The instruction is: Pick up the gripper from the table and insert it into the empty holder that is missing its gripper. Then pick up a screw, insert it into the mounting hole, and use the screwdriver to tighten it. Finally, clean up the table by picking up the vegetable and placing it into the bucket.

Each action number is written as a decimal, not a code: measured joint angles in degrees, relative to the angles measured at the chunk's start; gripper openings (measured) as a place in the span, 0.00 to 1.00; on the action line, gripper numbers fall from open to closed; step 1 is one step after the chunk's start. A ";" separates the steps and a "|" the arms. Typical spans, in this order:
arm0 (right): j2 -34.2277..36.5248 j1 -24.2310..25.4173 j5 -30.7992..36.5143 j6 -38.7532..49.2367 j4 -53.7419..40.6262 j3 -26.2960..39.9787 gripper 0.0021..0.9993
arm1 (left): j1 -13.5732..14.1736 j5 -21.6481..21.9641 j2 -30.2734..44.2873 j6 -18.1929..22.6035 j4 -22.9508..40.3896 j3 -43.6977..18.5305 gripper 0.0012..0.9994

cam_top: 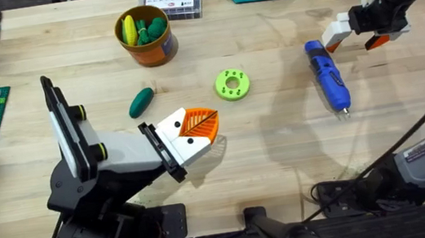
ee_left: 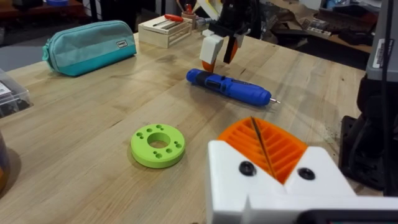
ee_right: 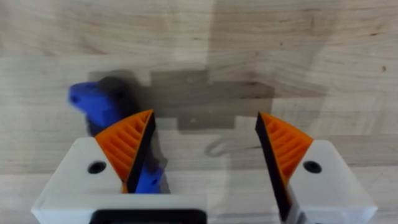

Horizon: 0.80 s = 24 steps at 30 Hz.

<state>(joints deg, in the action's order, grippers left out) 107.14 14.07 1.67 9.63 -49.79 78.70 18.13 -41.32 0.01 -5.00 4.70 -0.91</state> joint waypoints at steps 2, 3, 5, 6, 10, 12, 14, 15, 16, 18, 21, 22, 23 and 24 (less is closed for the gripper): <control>0.74 0.26 0.00 -0.02 0.05 0.00 0.98 | 0.00 0.00 0.02 -0.02 -0.17 0.00 0.01; 0.84 0.32 -0.02 -0.04 -0.07 -0.02 0.98 | 0.00 0.00 0.04 -0.04 -0.19 0.00 0.01; 0.69 0.37 -0.97 -0.02 -0.88 -0.02 0.98 | 0.00 0.00 0.04 -0.04 -0.19 0.00 0.01; 0.62 0.37 -2.05 -0.02 -1.60 0.09 0.98 | 0.00 0.00 0.04 -0.04 -0.19 0.00 0.01; 0.43 0.43 -7.24 -0.04 -3.68 1.44 0.98 | 0.00 0.00 0.04 -0.06 -0.19 0.00 0.01; 0.43 0.41 -8.83 -0.02 -4.31 3.09 0.98 | 0.00 0.00 0.04 -0.06 -0.19 0.00 0.01; 0.30 0.41 -9.80 0.08 -5.50 5.01 0.98 | 0.00 0.02 0.04 -0.06 -0.19 0.00 0.01; 0.17 0.41 -10.17 0.44 -6.25 5.90 0.98 | 0.00 0.02 0.04 -0.06 -0.19 0.00 0.01; 0.08 0.41 -10.39 1.22 -7.55 6.79 0.98 | 0.00 0.02 0.04 -0.06 -0.19 0.00 0.01; -0.33 0.31 -10.79 3.04 -10.34 8.07 0.98 | 0.00 0.02 0.04 -0.06 -0.19 0.00 0.01; -2.12 -0.36 -11.04 6.23 -13.47 8.61 0.98 | 0.00 0.02 0.04 -0.09 -0.19 0.00 0.01; -2.94 -0.79 -11.18 7.02 -13.87 8.61 0.98 | 0.00 0.02 0.04 -0.07 -0.19 0.00 0.01; -3.78 -1.29 -11.48 7.80 -14.12 8.63 0.98 | 0.00 0.02 0.04 -0.08 -0.19 0.00 0.01; -4.83 -1.95 -11.96 8.82 -14.52 8.65 0.98 | 0.00 0.02 0.04 -0.09 -0.19 0.00 0.01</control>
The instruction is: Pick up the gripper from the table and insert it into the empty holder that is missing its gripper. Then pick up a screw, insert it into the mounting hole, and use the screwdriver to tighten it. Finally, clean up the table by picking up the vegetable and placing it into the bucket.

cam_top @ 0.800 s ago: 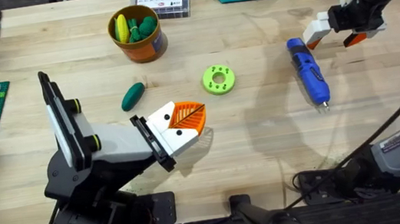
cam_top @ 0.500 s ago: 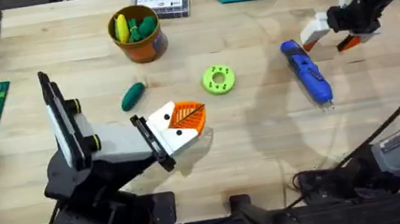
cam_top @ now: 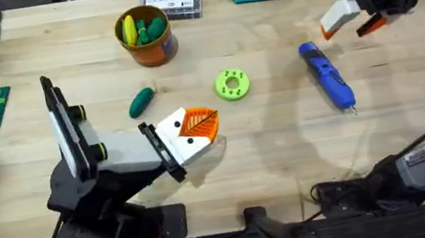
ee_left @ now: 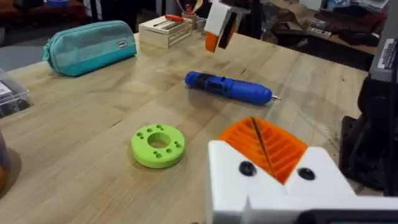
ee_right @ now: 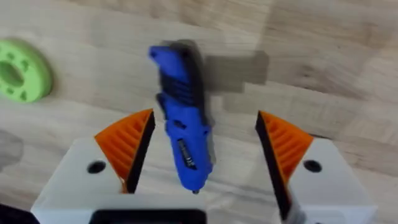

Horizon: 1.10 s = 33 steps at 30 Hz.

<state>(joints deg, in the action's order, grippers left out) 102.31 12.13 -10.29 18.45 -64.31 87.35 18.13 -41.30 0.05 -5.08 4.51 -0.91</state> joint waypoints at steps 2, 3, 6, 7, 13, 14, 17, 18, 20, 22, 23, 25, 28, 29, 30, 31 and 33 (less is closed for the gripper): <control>-2.23 -1.53 -0.55 2.08 -0.62 0.02 0.98 | 0.00 0.00 0.00 0.00 0.00 0.00 0.01; -3.36 -2.36 -0.62 3.29 -0.74 0.04 0.98 | 0.00 0.00 0.00 0.00 0.00 0.00 0.01; -5.71 -4.58 -0.30 6.55 -0.80 0.41 0.98 | 0.00 0.02 0.00 0.00 0.00 0.00 0.01; -5.95 -5.05 -0.13 7.27 -0.75 0.60 0.98 | 0.00 0.02 0.00 0.00 0.00 0.00 0.01; -3.21 -6.71 -0.04 9.08 -0.23 0.88 0.98 | 0.00 0.02 0.00 -0.04 0.00 0.00 0.01; -2.93 -6.79 -0.04 9.08 -0.04 0.88 0.98 | 0.00 0.02 0.00 -0.06 0.00 0.00 0.01; -2.72 -7.04 -0.06 9.10 2.13 0.07 0.98 | 0.00 0.02 0.00 -0.09 0.00 0.00 0.01; -2.72 -7.04 -0.06 9.10 2.97 -0.63 0.98 | 0.00 0.02 0.00 -0.09 0.00 0.00 0.01; -2.72 -7.04 -0.06 9.17 3.61 -2.55 0.98 | 0.00 0.02 -0.02 -0.11 0.00 0.00 0.01; -2.72 -7.09 0.07 9.28 3.96 -5.31 0.98 | 0.00 0.02 0.00 -0.11 0.00 0.00 0.01; -2.72 -7.14 0.35 9.43 4.34 -6.64 0.98 | 0.00 0.02 0.00 -0.11 0.00 0.00 0.01; -2.70 -7.48 1.43 9.61 5.65 -8.62 0.98 | 0.00 0.14 -0.02 -0.11 0.00 0.00 0.01; -2.72 -8.53 2.96 9.93 8.47 -10.77 0.98 | 0.00 0.19 0.00 -0.11 0.00 0.00 0.01; -2.72 -8.93 3.36 9.97 9.40 -11.36 0.98 | 0.00 0.20 0.00 -0.11 0.00 0.00 0.01; -2.72 -9.25 3.51 10.00 10.09 -11.86 0.98 | 0.00 0.20 0.00 -0.11 0.00 0.00 0.01; -2.72 -9.63 3.64 10.10 10.65 -12.30 0.98 | 0.00 0.20 0.00 -0.11 0.00 0.00 0.01; -2.72 -10.42 3.84 10.28 11.26 -13.31 0.98 | 0.00 0.22 0.00 -0.11 0.00 0.00 0.01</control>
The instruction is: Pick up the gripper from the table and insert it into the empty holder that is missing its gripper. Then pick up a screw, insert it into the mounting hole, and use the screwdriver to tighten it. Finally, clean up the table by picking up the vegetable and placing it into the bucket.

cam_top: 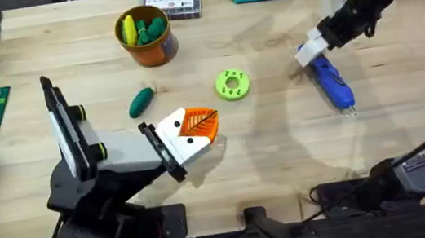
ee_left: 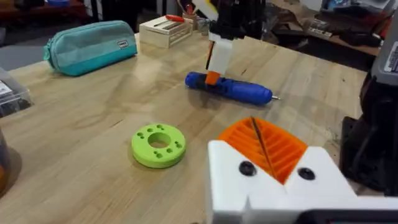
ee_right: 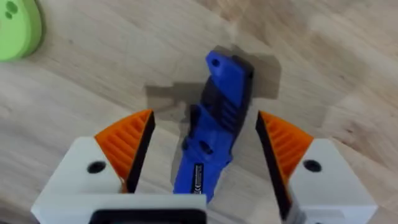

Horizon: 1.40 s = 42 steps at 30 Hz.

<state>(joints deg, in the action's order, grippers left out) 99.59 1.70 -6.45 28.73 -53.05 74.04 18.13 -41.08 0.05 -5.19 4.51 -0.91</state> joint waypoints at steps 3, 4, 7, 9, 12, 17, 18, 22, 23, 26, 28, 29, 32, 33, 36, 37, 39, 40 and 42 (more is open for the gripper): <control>0.02 -1.31 0.82 0.61 0.65 -2.01 0.98 | 0.00 0.00 0.00 0.00 0.00 0.00 0.01; 0.02 -1.69 1.50 0.81 0.98 -2.68 0.98 | 0.00 0.00 0.00 0.00 0.00 0.00 0.01; 0.00 -2.27 3.82 0.90 2.17 -4.25 0.98 | 0.00 0.00 0.00 0.00 0.00 0.00 0.01; 0.00 -2.28 4.72 0.85 2.89 -5.09 0.98 | 0.00 0.00 0.00 0.00 0.00 0.00 0.01; 0.02 -2.28 5.52 0.14 3.78 -5.57 0.98 | 0.00 0.02 0.00 0.00 0.00 0.00 0.01; 0.02 -2.28 5.66 -0.67 4.89 -5.61 0.98 | 0.00 0.14 0.00 0.00 0.00 0.00 0.01; 0.02 -2.28 5.71 -0.72 4.87 -5.63 0.98 | 0.00 0.15 0.00 0.00 0.00 0.00 0.01; 0.02 -2.28 5.70 -0.23 4.77 -5.66 0.98 | 0.00 0.15 0.00 0.00 -0.02 0.00 0.01; 0.02 -2.28 5.61 0.20 4.67 -5.66 0.98 | 0.00 0.15 0.00 0.00 0.00 0.00 0.01; 0.02 -2.28 5.54 1.72 4.68 -5.68 0.98 | 0.00 0.15 0.00 0.00 -0.02 0.00 0.01; 0.04 -2.28 5.54 2.45 5.15 -5.70 0.98 | 0.00 0.15 -0.02 0.00 0.00 0.00 0.01; 0.13 -2.28 5.54 2.76 5.50 -5.72 0.98 | 0.00 0.15 0.00 0.00 0.00 0.00 0.01; 1.11 -2.28 5.53 3.23 6.06 -5.72 0.98 | 0.00 0.15 -0.02 0.00 0.00 0.00 0.01; 1.68 -2.28 5.54 3.27 6.08 -5.74 0.98 | 0.00 0.15 0.00 0.00 0.00 0.00 0.01; 3.22 -2.28 5.89 3.42 5.91 -5.83 0.97 | 0.00 0.16 0.00 0.00 -0.02 0.00 0.01; 3.28 -2.27 6.13 3.45 5.78 -5.85 0.96 | 0.00 0.15 0.00 0.00 0.00 0.00 0.01; 3.27 -2.24 6.21 3.47 5.91 -5.86 0.96 | 0.00 0.15 0.00 0.00 -0.01 0.00 0.01; 3.28 -2.24 6.22 3.46 5.93 -5.86 0.96 | 0.00 0.15 0.00 -0.02 0.00 0.00 0.01; 3.28 -2.24 6.22 3.49 5.95 -5.86 0.93 | 0.00 0.15 0.00 0.00 0.00 0.00 0.01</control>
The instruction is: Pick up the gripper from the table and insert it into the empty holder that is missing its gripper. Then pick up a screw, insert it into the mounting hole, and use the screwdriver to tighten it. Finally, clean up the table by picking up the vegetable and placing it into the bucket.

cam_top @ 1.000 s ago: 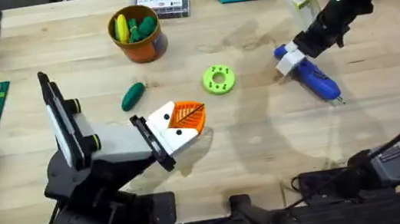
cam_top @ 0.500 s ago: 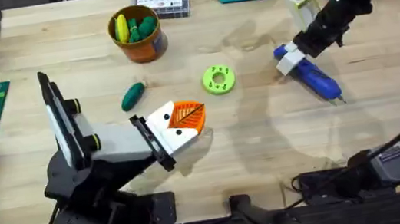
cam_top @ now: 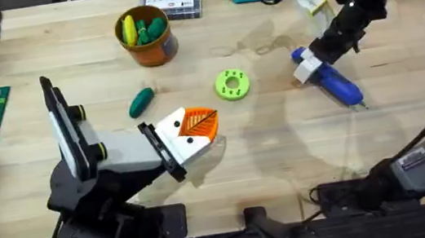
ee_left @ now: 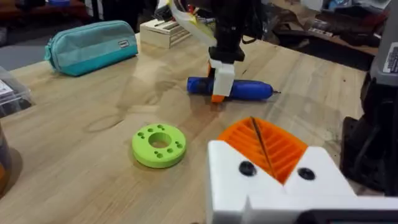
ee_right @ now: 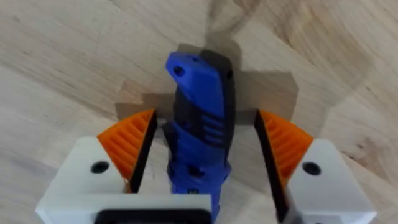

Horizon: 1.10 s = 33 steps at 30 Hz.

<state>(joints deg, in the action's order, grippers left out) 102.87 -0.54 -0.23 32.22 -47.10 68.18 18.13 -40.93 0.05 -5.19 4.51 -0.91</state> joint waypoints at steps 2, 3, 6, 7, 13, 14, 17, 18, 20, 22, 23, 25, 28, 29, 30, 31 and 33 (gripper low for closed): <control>0.00 0.00 0.07 0.04 0.06 0.00 0.88 | 0.00 0.02 0.00 0.00 -0.02 0.00 0.01; 0.00 0.00 0.21 0.10 0.19 0.00 0.85 | 0.00 0.00 0.00 0.00 0.00 0.00 0.01; 0.01 0.00 0.17 0.41 0.41 0.00 0.77 | 0.00 0.01 0.00 0.00 0.00 0.00 0.01; 0.00 0.00 0.16 0.44 0.42 0.00 0.76 | 0.00 0.02 0.00 0.00 0.00 0.00 0.01; 0.00 0.00 -1.51 0.79 1.05 0.00 0.60 | 0.00 0.00 0.00 0.00 -0.01 0.00 0.01; 0.00 0.02 -1.66 0.81 1.12 0.00 0.57 | 0.00 0.02 0.00 0.00 -0.02 0.00 0.01; 0.00 0.00 -2.14 0.97 1.24 0.00 0.46 | 0.00 0.02 0.00 0.00 -0.01 0.00 0.01; 0.00 0.00 -2.32 1.09 1.35 0.00 0.40 | 0.00 0.01 0.00 0.00 0.00 0.00 0.01; 0.00 0.00 -2.59 1.06 1.39 0.00 0.27 | 0.00 0.01 0.00 0.00 -0.01 0.00 0.01; 0.01 0.00 -2.86 1.13 1.29 -0.01 0.13 | 0.00 0.02 0.00 0.00 -0.01 0.00 0.01; 0.02 0.00 -3.02 1.06 1.23 -0.02 0.06 | 0.00 0.01 0.00 0.00 -0.02 0.00 0.01; 0.01 0.00 -3.25 0.86 1.03 -0.07 0.02 | 0.00 0.02 0.00 0.00 -0.02 0.00 0.01; 0.01 0.00 -3.49 0.86 0.86 -0.07 0.03 | 0.00 0.02 0.00 0.00 -0.01 0.00 0.01; 0.01 0.00 -3.51 0.86 0.86 -0.07 0.03 | 0.00 0.02 0.00 0.00 -0.02 0.00 0.01; 0.00 0.00 -3.52 0.86 0.86 -0.07 0.03 | 0.00 0.02 0.00 0.00 -0.02 0.00 0.01; 0.00 0.00 -3.52 0.85 0.85 -0.07 0.03 | 0.00 0.02 0.00 0.00 -0.02 0.00 0.01; 0.02 0.00 -3.54 0.85 0.84 -0.07 0.03 | 0.00 0.01 0.00 0.00 -0.01 0.00 0.01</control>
<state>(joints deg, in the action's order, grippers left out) 102.89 -0.54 -3.77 33.07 -46.26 68.12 18.13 -40.91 0.05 -5.19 4.50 -0.91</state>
